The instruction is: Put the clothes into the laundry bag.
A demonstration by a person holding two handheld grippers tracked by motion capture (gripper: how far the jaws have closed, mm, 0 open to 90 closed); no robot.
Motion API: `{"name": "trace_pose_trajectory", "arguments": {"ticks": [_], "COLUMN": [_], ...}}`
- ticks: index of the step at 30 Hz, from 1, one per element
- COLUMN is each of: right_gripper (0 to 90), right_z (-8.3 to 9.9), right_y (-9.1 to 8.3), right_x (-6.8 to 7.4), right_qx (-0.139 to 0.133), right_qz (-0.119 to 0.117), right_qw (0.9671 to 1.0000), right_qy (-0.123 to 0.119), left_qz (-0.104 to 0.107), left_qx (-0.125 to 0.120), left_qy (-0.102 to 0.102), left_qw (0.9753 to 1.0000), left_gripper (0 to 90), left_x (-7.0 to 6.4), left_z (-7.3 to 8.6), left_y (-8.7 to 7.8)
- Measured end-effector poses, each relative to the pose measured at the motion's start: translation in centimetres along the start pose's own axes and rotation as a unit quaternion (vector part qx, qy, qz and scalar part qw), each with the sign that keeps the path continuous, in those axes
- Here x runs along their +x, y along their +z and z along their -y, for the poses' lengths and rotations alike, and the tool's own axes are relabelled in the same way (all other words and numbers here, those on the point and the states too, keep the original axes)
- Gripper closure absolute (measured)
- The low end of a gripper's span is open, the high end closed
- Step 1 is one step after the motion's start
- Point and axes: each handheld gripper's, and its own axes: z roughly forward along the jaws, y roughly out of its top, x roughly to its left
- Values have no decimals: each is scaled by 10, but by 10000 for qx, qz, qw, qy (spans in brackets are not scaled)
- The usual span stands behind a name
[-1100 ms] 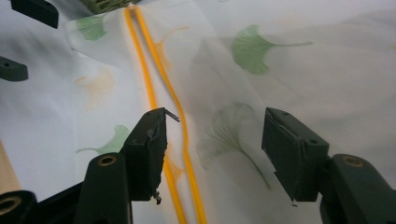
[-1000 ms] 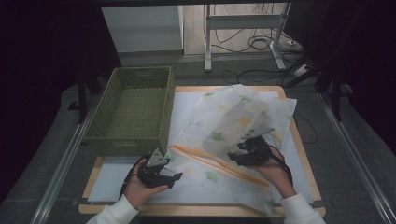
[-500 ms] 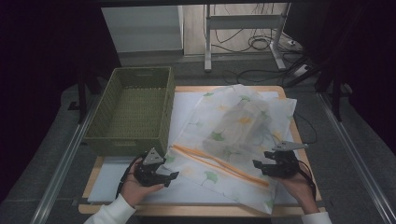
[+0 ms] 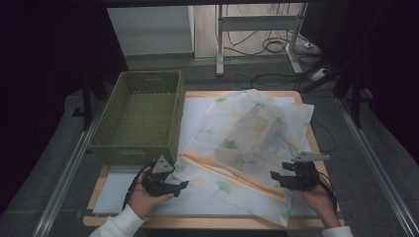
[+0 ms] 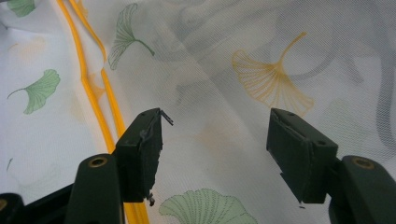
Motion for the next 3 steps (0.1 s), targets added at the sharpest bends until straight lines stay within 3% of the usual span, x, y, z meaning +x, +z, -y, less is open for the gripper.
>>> {"name": "trace_pose_trajectory", "arguments": {"ticks": [3], "right_gripper": [338], "right_z": [0], "right_y": [1], "right_x": [-1], "right_qx": [4], "right_qz": [21], "right_qw": [10000], "right_qy": [-19], "left_qz": [-9], "left_qx": [-8], "left_qy": [2], "left_qw": [10000], "left_gripper": [247], "left_x": [1], "left_z": [0], "left_y": [0]}}
